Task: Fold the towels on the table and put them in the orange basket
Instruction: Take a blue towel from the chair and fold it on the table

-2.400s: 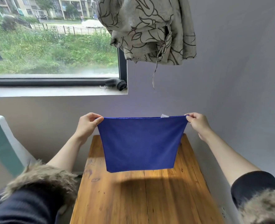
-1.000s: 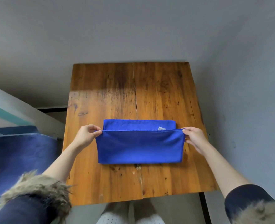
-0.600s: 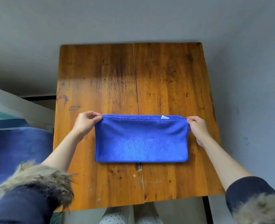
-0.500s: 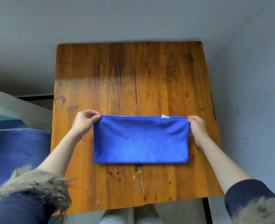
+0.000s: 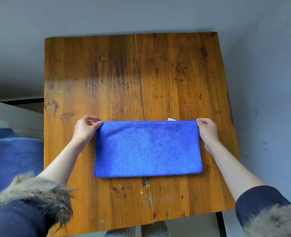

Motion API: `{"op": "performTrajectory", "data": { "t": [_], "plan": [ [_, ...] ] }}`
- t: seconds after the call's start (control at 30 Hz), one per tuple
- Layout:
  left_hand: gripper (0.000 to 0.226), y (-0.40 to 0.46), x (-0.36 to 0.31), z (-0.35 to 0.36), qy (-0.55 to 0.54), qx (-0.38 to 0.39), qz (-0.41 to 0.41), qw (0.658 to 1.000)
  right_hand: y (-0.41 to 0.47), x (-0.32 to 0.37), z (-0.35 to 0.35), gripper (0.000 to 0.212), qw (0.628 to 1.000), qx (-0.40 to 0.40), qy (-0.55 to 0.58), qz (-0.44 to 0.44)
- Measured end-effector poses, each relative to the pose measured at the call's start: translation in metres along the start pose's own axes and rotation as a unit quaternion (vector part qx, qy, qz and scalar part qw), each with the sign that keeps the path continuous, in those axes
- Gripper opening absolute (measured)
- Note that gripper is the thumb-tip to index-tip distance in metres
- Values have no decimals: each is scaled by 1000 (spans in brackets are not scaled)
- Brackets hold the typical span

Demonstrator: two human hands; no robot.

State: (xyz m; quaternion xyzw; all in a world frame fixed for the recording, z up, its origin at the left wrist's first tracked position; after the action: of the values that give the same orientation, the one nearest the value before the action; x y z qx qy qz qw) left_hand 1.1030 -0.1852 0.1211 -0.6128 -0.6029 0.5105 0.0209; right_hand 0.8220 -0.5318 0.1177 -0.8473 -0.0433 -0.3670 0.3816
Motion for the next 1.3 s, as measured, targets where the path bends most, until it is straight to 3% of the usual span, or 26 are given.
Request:
{"op": "performTrajectory", "data": {
  "t": [0.2,0.27,0.33,0.43,0.53,0.67,0.8,1.03,1.13,1.2,1.3],
  "plan": [
    [24,-28,8,1,6,-78,-5,997,-15,-25,-2,26,1000,-19,-22,12],
    [25,-41,15,2,52,-116,23,992,-30,-22,-8,27,992,-73,-105,-7],
    [25,-55,12,9,162,-148,82,972,-50,-3,-5,29,963,-136,-211,-97],
    [38,-70,-11,49,317,-121,212,916,-76,25,49,41,896,-103,-336,-271],
    [47,-72,-34,96,397,-77,294,866,-93,32,114,48,844,-45,-403,-350],
    [51,-59,-30,124,408,-46,293,863,-90,24,157,57,817,-9,-450,-360],
    [51,-50,-7,111,455,-63,299,837,-66,-1,122,59,821,-35,-466,-328],
    [52,-45,4,88,426,-75,280,857,-53,-26,73,57,837,-64,-467,-279],
    [50,-48,3,75,320,-66,304,895,-57,-22,74,60,848,-61,-449,-274],
    [47,-52,12,58,244,-93,300,918,-71,-17,80,62,856,-64,-425,-287],
    [41,-64,33,32,222,-173,228,932,-106,-7,117,61,831,-34,-420,-363]
  ]
}}
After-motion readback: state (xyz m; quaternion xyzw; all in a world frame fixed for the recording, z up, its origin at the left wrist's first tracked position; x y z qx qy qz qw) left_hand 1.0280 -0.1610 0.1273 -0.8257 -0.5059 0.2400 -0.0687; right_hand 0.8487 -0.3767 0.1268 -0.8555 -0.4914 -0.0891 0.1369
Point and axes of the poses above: each hand's wrist, its own y-axis towards the middle knuckle, its own z-axis out of the palm, x = y × z, the point moved 9 cm from there along y, towards the middle knuckle, and after that the axes turned 10 degrees about x, right-handed, at the moved point
